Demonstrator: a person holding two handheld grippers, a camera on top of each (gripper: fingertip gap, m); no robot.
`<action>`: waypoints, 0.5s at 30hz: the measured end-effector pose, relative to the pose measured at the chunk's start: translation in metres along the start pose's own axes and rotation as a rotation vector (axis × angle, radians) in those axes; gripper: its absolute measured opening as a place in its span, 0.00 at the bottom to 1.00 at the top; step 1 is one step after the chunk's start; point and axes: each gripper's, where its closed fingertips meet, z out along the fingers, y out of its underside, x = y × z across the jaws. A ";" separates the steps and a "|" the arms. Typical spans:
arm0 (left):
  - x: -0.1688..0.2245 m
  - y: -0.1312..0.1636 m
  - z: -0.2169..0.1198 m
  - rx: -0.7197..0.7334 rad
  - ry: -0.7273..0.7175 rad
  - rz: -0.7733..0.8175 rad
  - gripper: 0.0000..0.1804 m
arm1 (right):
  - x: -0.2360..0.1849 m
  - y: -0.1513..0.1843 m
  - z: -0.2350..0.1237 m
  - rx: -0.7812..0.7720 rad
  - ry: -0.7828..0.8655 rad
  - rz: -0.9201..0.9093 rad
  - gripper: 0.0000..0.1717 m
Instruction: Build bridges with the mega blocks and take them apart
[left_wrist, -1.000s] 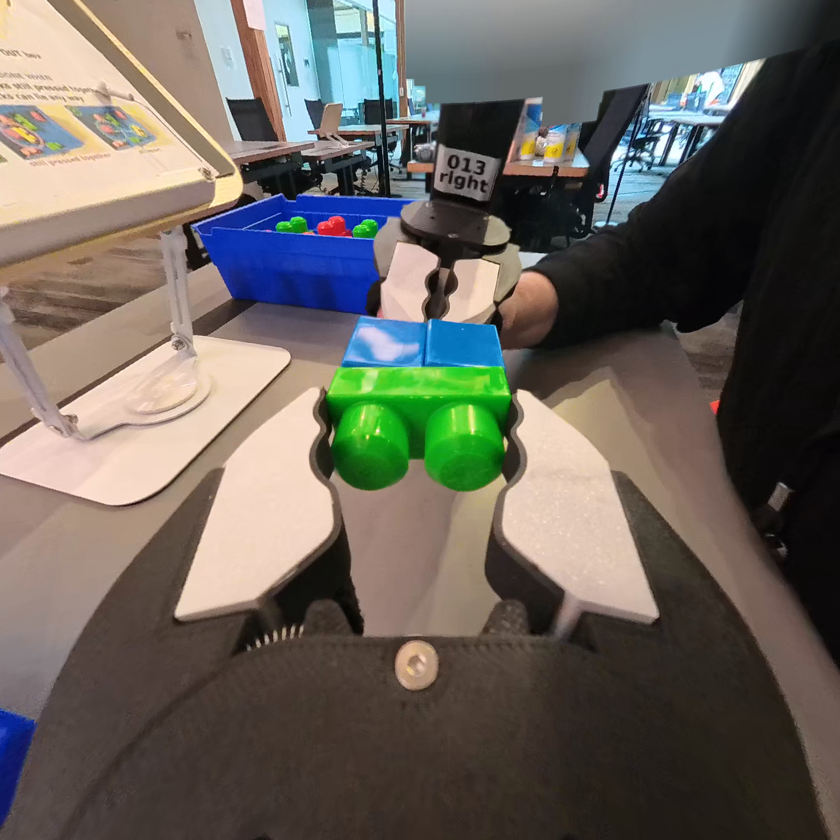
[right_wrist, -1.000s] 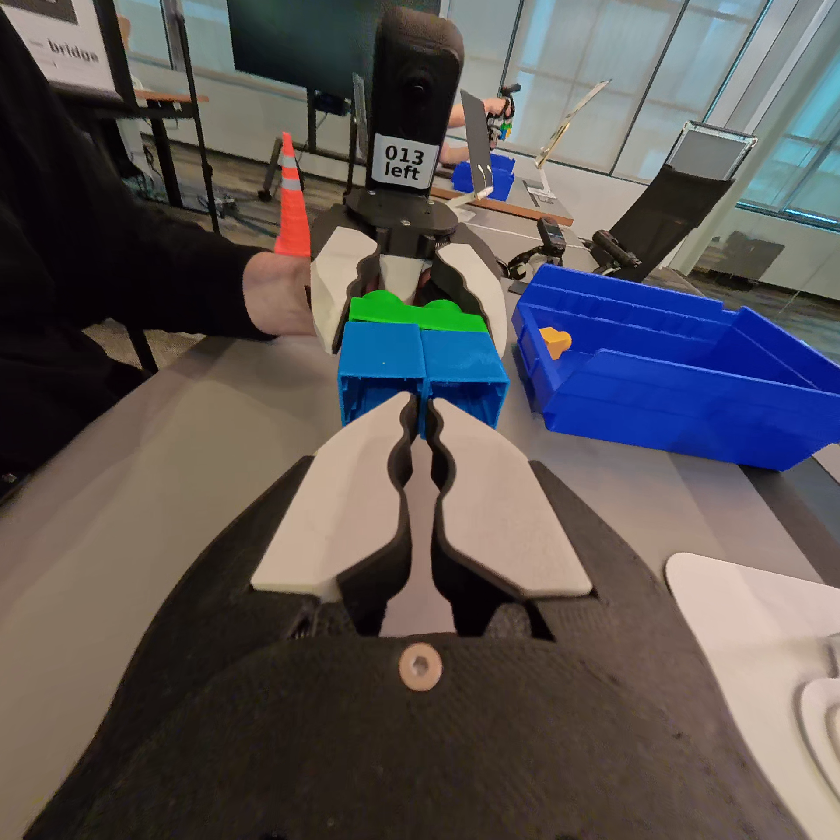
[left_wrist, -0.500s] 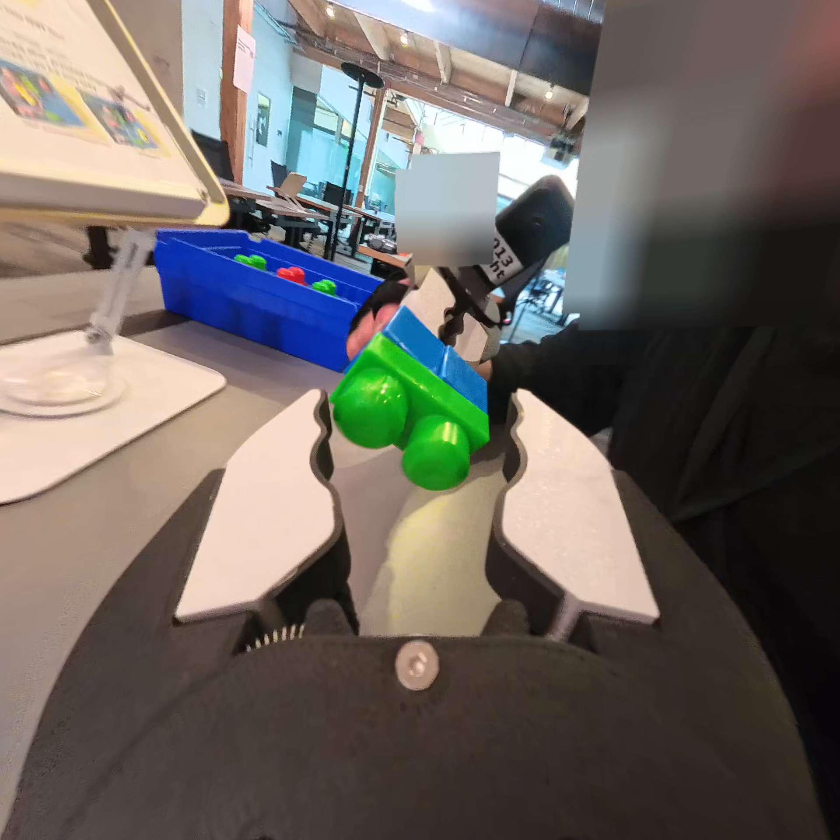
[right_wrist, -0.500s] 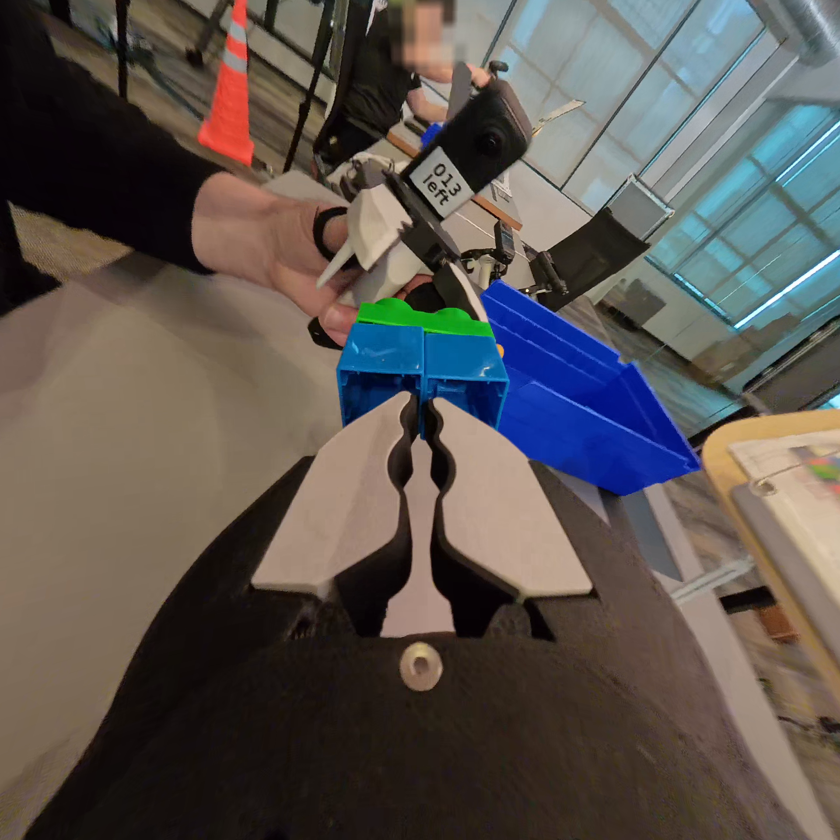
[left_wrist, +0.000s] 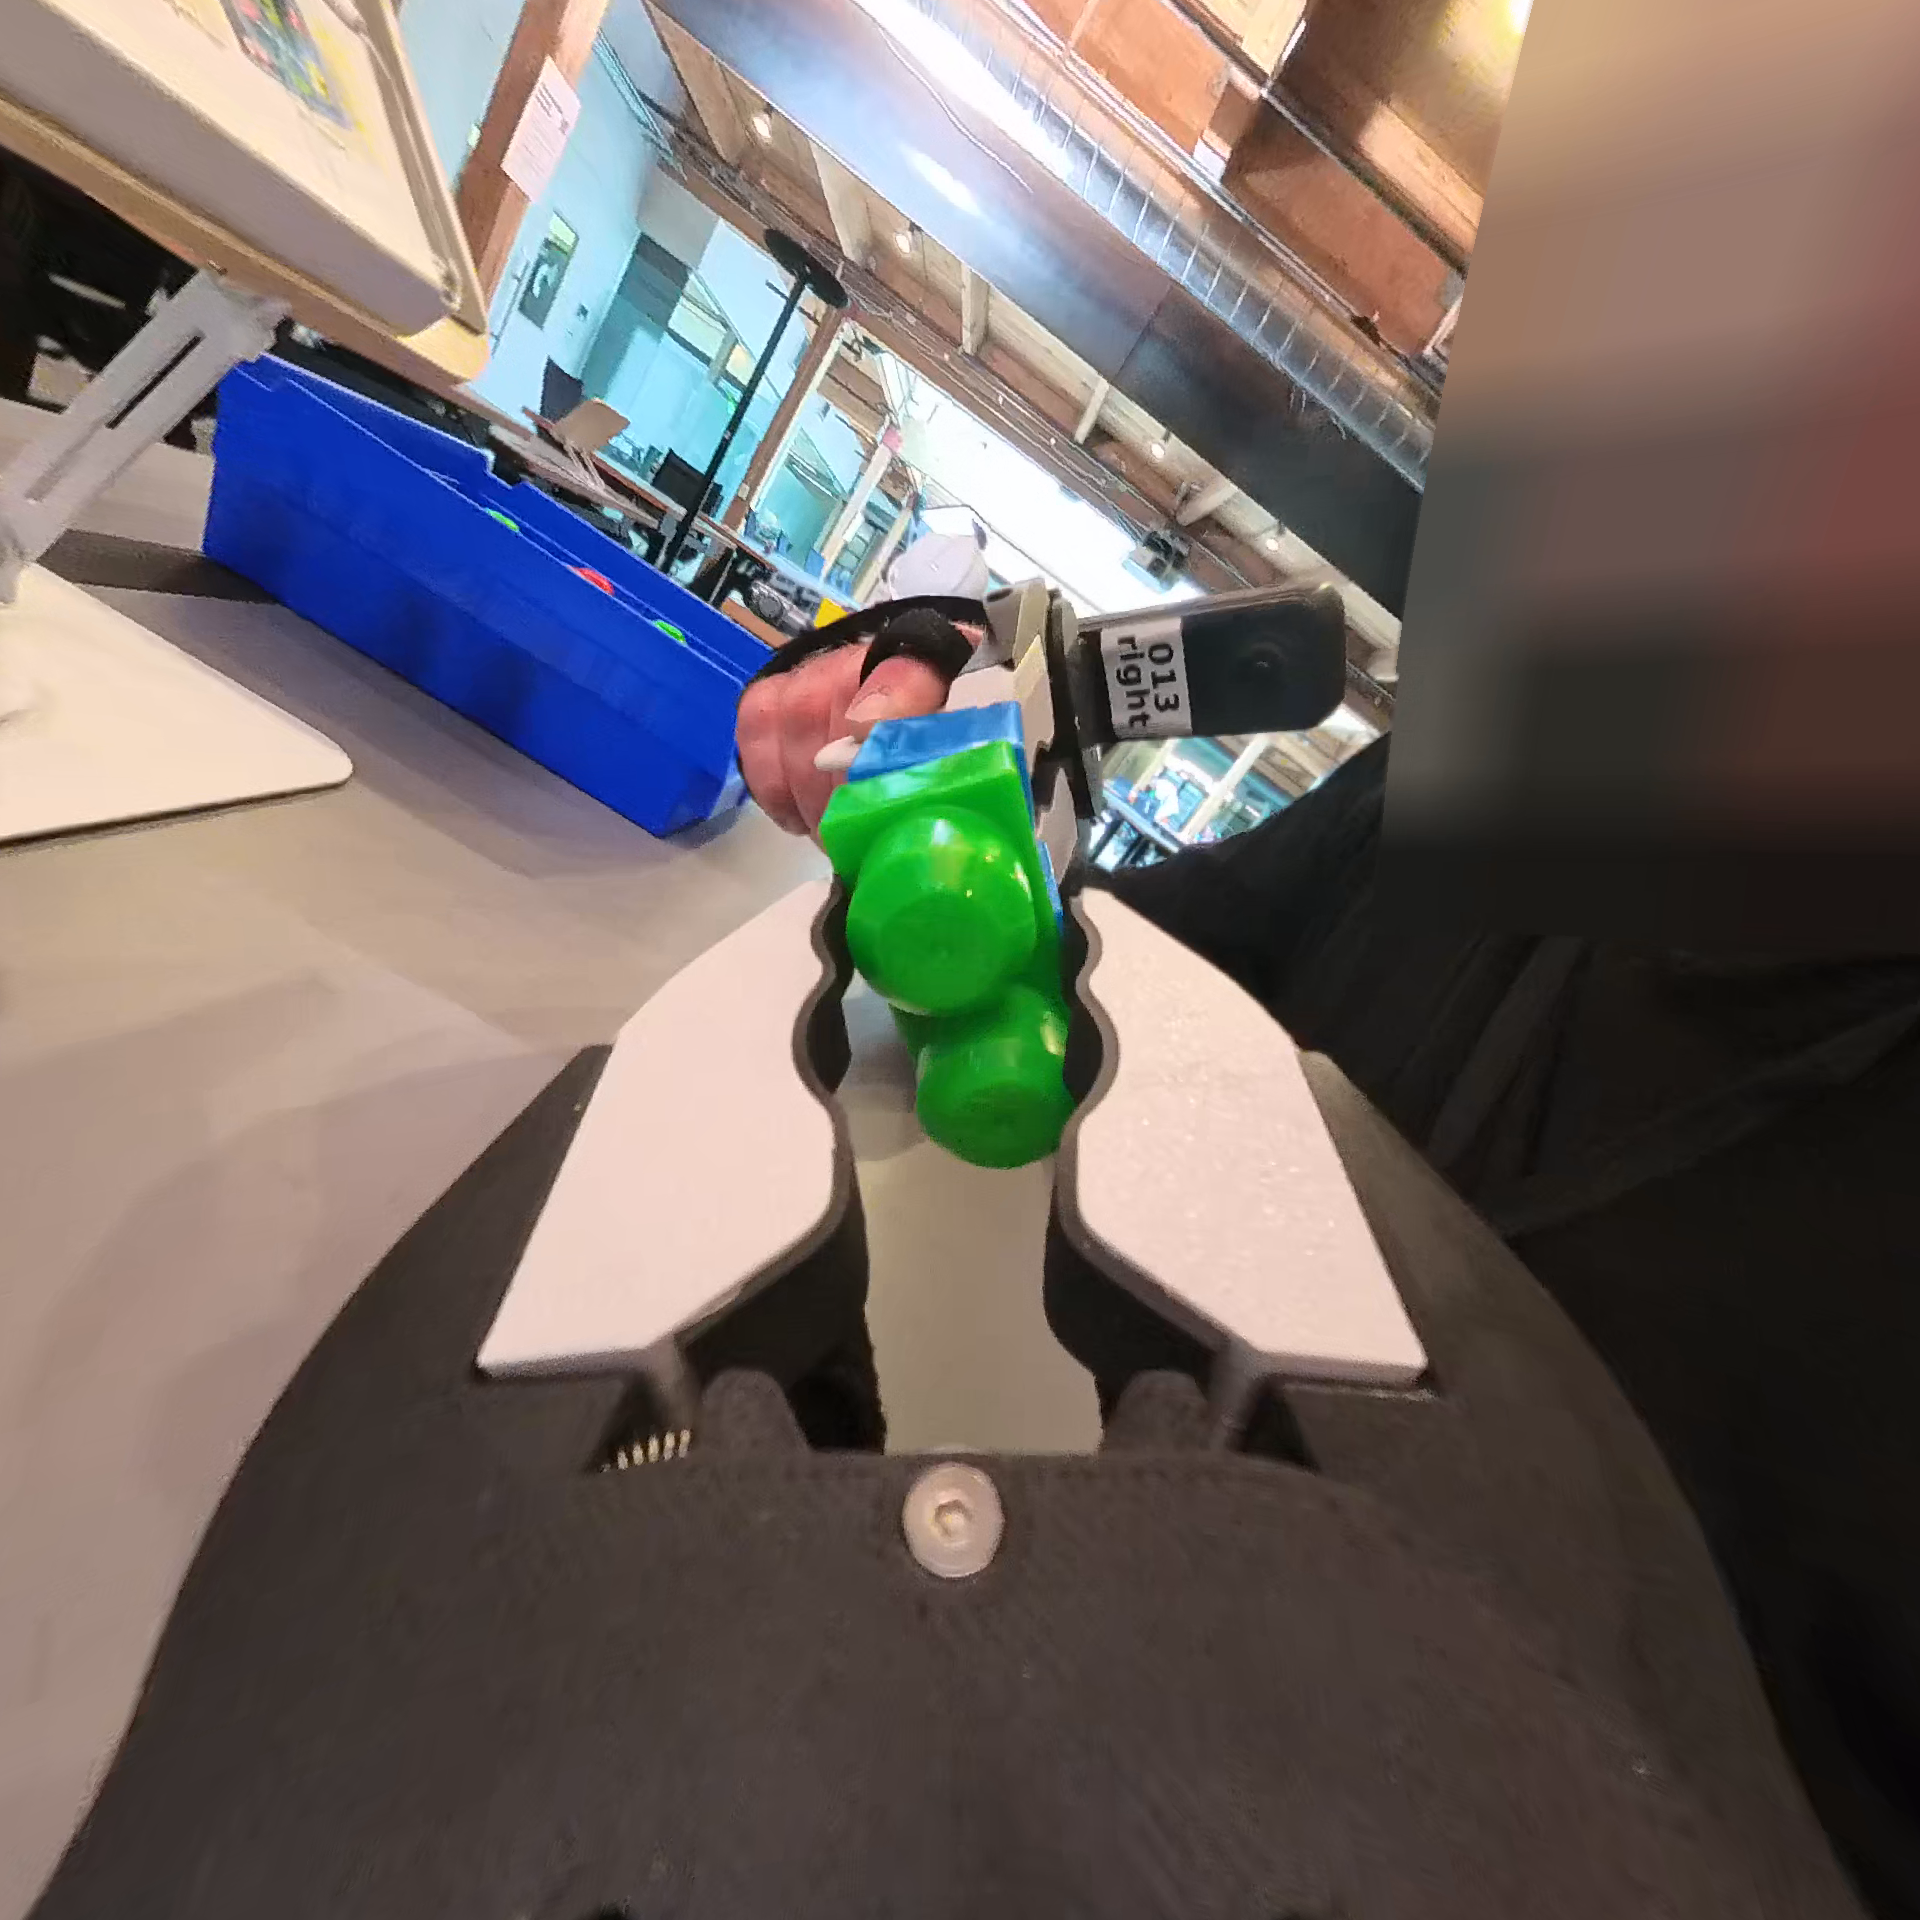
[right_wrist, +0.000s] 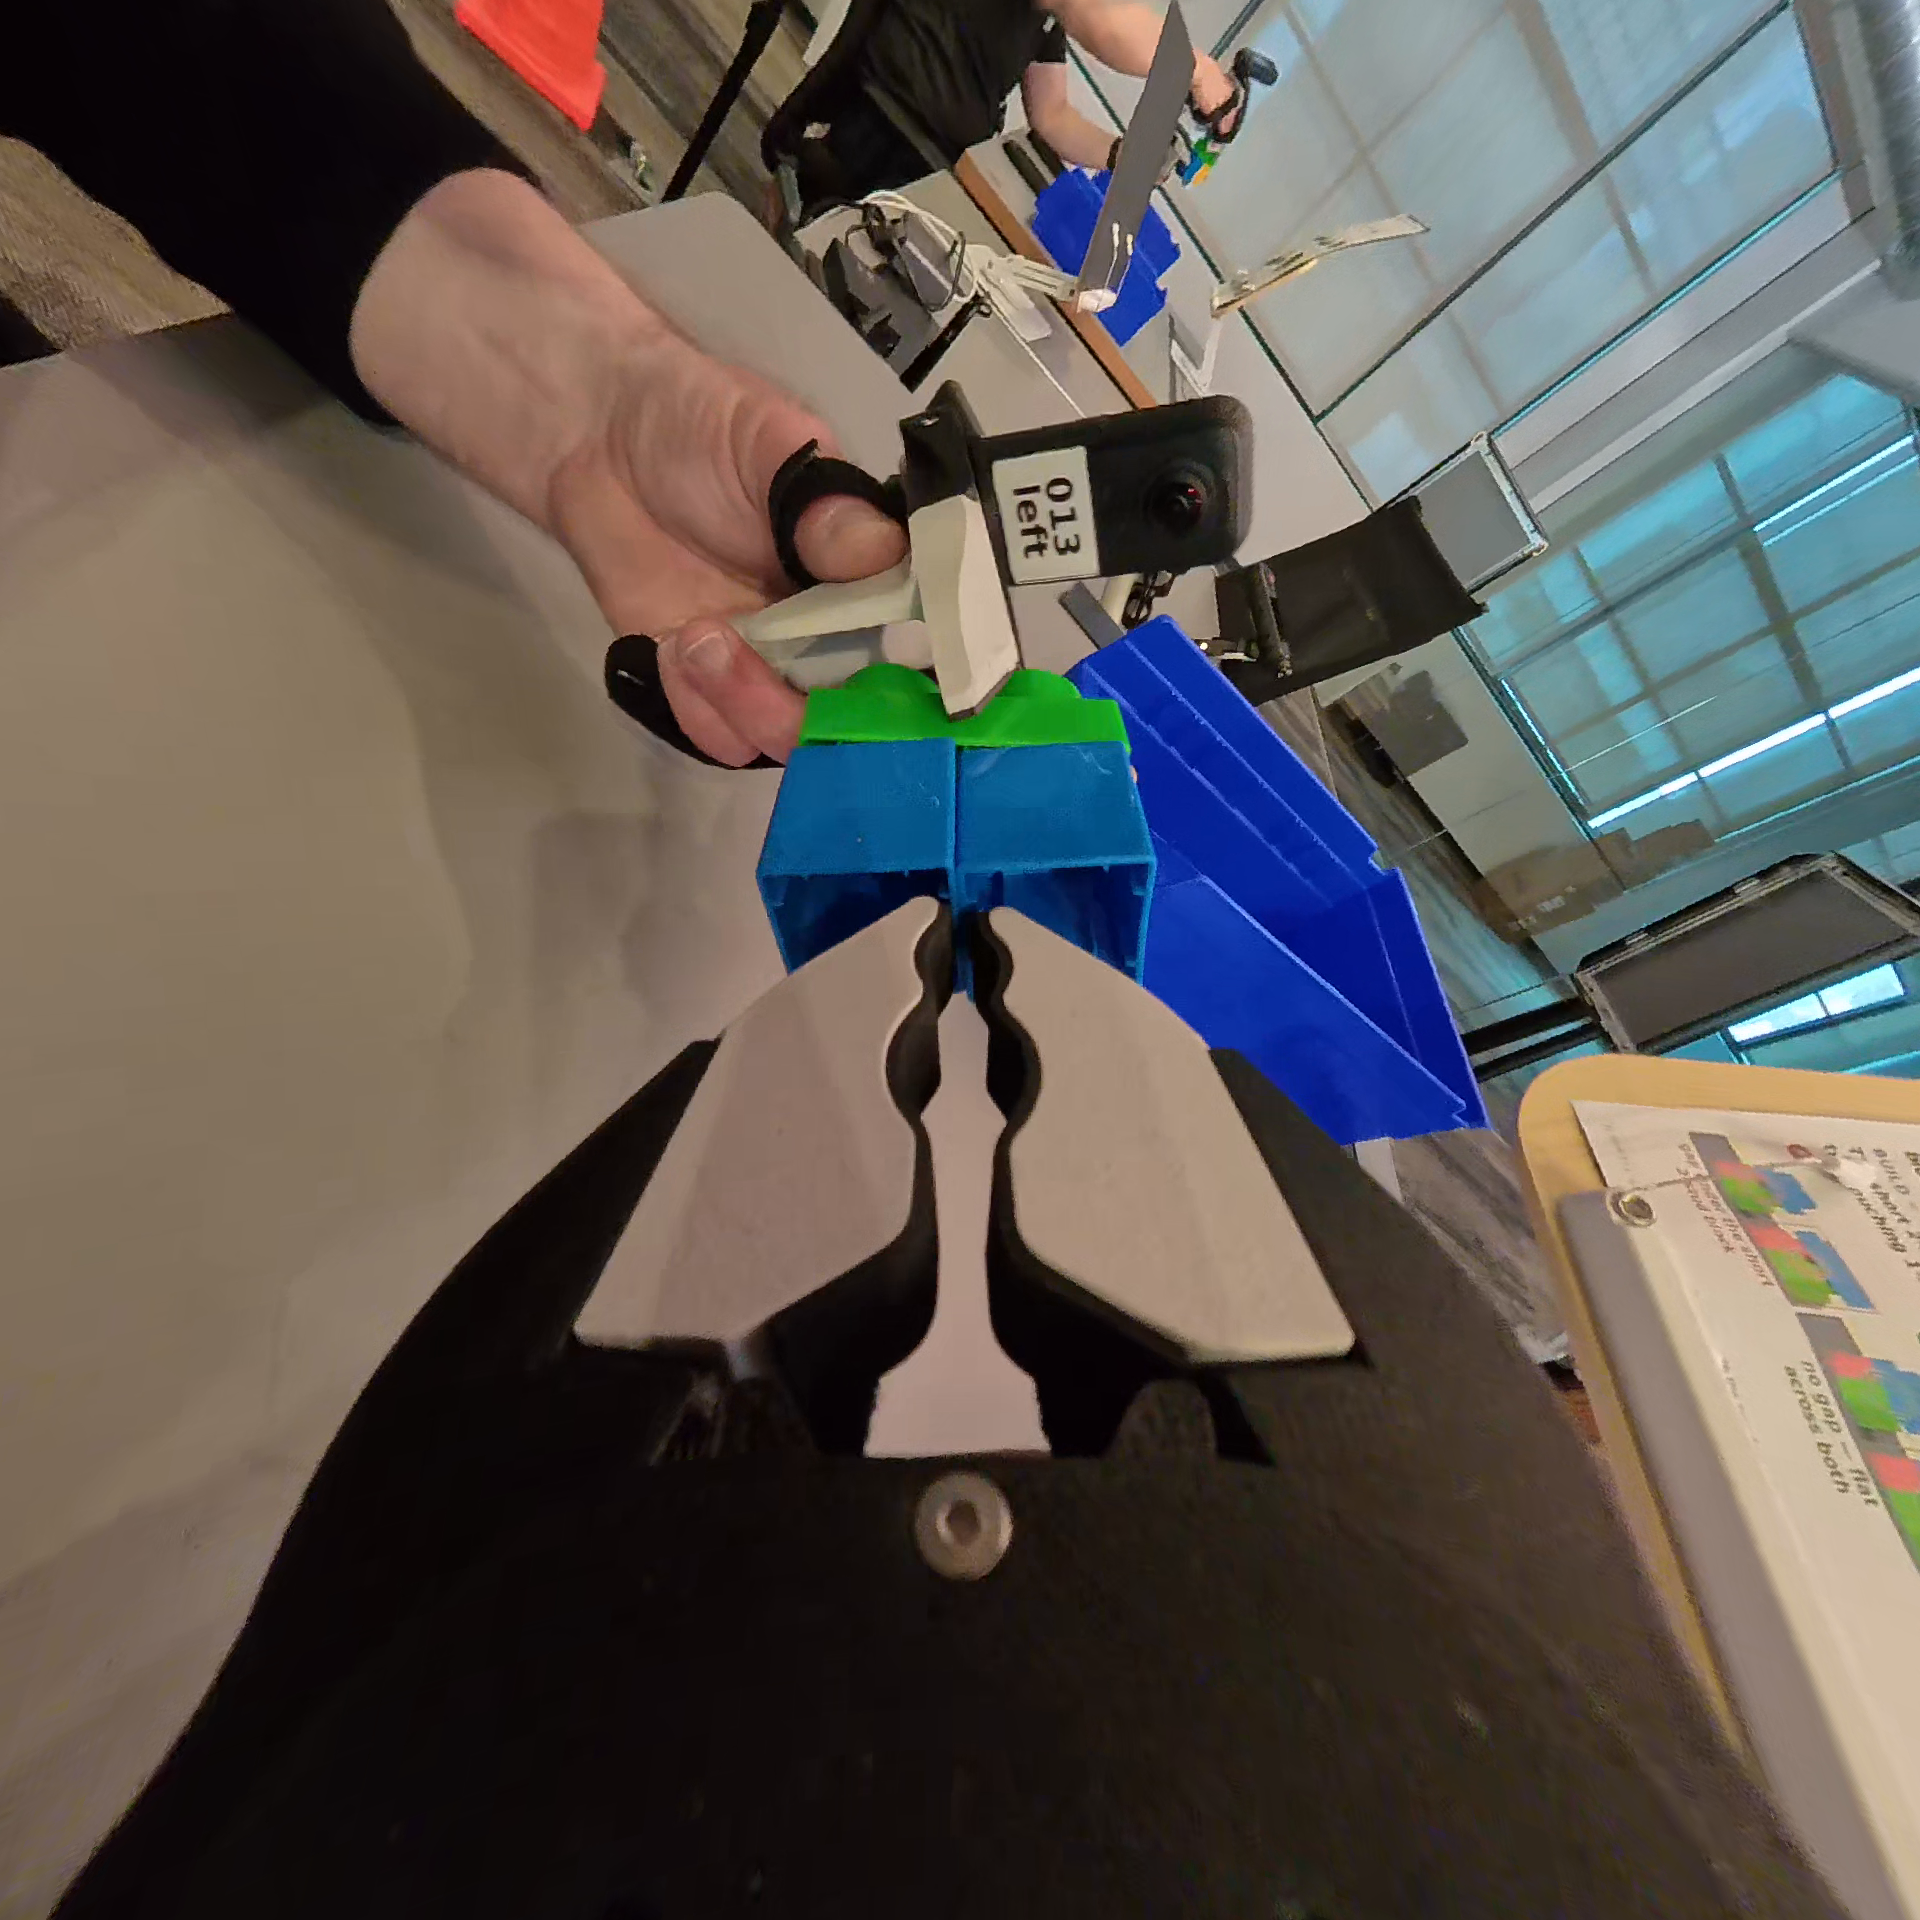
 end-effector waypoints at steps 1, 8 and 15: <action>0.000 -0.001 0.000 0.010 -0.002 0.003 0.21 | 0.001 0.000 0.000 0.005 0.002 0.012 0.02; -0.001 -0.024 -0.015 0.145 -0.024 0.032 0.20 | 0.023 0.002 -0.012 0.046 0.047 0.142 0.12; -0.002 -0.031 -0.012 0.188 -0.090 0.114 0.19 | 0.021 0.000 0.004 0.252 -0.154 0.796 0.28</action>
